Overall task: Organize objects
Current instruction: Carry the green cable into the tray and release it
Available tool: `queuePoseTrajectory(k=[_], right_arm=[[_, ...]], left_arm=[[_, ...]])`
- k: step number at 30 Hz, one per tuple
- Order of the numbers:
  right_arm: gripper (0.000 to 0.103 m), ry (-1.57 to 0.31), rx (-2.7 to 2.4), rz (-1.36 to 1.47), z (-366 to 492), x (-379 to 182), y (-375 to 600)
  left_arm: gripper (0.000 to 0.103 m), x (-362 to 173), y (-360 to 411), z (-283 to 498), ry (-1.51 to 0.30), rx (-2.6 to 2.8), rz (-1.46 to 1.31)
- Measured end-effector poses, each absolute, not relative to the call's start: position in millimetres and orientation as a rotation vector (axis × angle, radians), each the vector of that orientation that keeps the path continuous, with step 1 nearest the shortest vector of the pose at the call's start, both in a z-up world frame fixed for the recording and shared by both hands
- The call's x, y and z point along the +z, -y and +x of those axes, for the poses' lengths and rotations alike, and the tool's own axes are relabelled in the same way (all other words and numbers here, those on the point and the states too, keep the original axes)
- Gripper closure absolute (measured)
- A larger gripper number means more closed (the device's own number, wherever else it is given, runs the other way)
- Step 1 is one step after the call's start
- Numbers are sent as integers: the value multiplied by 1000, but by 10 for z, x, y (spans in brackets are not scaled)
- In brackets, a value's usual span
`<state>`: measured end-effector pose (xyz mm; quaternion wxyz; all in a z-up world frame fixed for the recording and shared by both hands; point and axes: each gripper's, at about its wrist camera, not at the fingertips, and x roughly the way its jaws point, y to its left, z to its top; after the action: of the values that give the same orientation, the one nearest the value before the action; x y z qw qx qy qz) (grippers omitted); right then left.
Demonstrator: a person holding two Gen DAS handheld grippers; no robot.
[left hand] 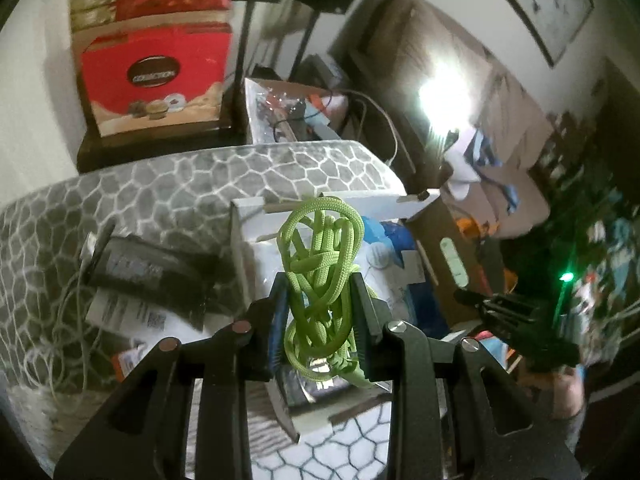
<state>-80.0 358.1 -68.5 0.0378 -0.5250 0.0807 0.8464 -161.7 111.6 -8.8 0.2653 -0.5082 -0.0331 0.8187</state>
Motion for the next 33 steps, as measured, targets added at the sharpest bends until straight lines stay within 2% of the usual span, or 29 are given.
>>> queuePoseTrajectory(k=[3, 13, 17, 25, 30, 33], right_arm=[[98, -249, 2597, -1611, -804, -683, -3581], [98, -241, 2597, -1609, -801, -687, -3574], [98, -239, 2595, -1610, -801, -688, -3571], [98, -241, 2595, -1609, -800, -689, -3573], [98, -238, 2596, -1609, -800, -690, -3575], [98, -246, 2596, -1610, -800, -690, -3575]], left_arm=[[76, -161, -1289, -1688, 26, 2194, -1391], [75, -486, -1447, -1865, 4, 2182, -1519], [75, -616, -1501, -1906, -65, 2179, -1574], [73, -621, -1530, -1870, -105, 2206, -1477], [63, -587, -1534, -1823, -130, 2219, -1490], [46, -474, -1456, -1758, -86, 2217, -1461]])
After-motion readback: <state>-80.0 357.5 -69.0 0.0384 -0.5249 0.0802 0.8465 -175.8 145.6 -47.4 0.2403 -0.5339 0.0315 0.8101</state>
